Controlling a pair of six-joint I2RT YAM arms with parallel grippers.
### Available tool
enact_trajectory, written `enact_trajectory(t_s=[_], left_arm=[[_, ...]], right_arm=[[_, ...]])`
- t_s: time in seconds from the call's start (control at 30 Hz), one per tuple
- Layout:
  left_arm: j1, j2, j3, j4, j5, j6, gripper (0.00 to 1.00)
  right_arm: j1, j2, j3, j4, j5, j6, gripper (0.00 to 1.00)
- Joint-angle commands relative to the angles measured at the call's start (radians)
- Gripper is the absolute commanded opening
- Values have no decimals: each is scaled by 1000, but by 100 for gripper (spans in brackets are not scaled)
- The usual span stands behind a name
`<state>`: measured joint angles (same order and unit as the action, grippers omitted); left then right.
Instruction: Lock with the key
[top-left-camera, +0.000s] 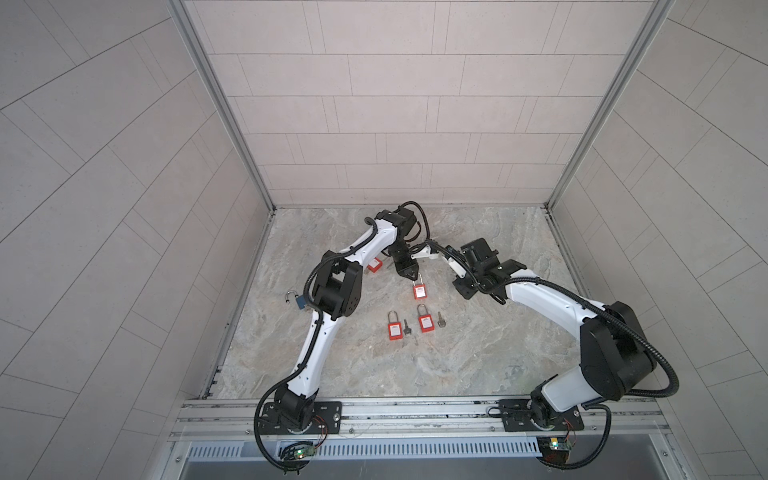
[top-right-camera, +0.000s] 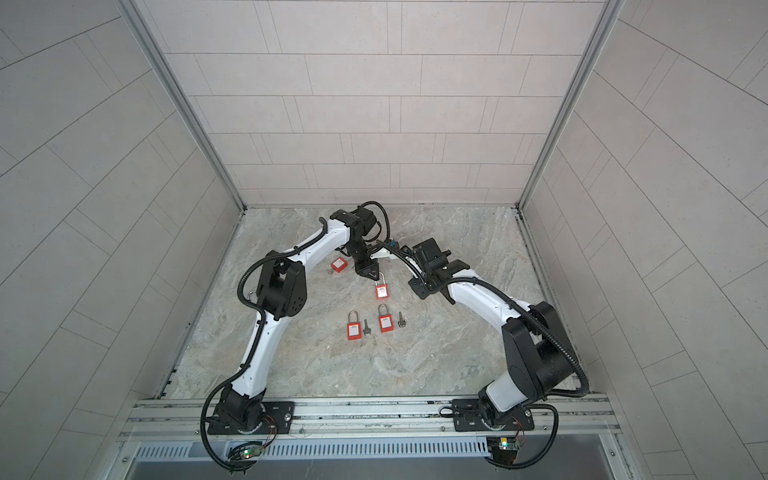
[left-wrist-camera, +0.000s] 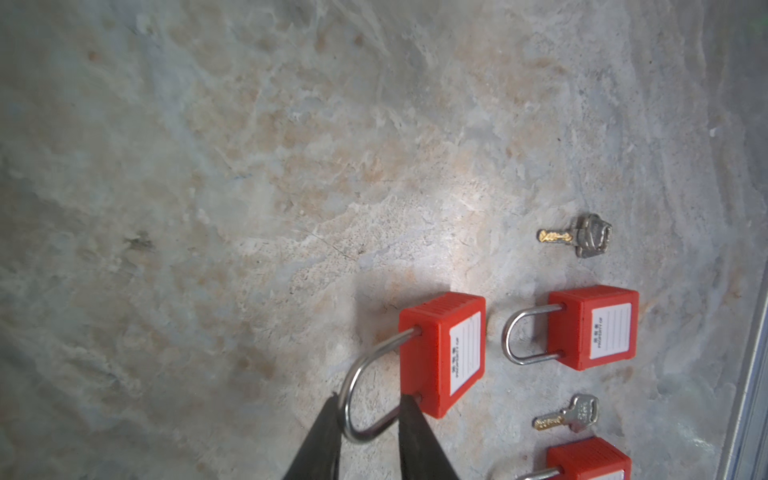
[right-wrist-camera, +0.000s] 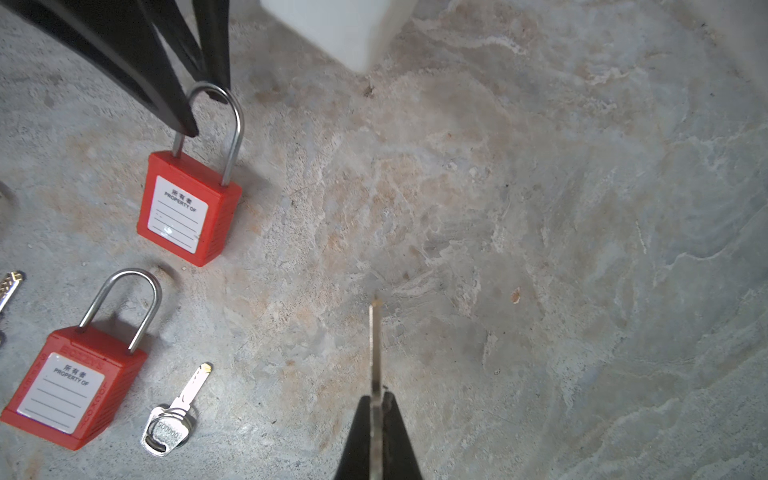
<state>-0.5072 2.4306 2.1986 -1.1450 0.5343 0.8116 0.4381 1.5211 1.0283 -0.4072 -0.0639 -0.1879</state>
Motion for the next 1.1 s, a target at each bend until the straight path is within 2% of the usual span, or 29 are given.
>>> enact_trajectory(t_s=[0.0,0.13,0.27,0.37,0.5,0.67,0.83,0.93,1.07], left_arm=[[-6,8,17,43,-16,-32,36],[-3,-11,15,98,-37,-108,43],[4,-46,9,160,-76,-187,44],[23,-122,-61,259,-113,-271,44],[55,-292,-280,455,-158,-377,45],[113,-583,-598,664,-191,-497,47],[168,-892,-934,832,-210,-577,51],[193,-1056,-1096,893,-214,-632,55],[197,-1227,-1235,934,-206,-720,58]], right_arm=[[3,5,20,0,-1,49,0],[4,-9,17,-18,-2,67,0],[4,-41,4,-25,-3,106,0],[5,-43,8,-45,-32,153,0],[22,10,61,-110,-72,223,0],[59,136,195,-247,-95,334,0],[77,230,254,-256,-135,418,0],[77,283,287,-277,-134,464,0],[76,346,317,-271,-183,505,0]])
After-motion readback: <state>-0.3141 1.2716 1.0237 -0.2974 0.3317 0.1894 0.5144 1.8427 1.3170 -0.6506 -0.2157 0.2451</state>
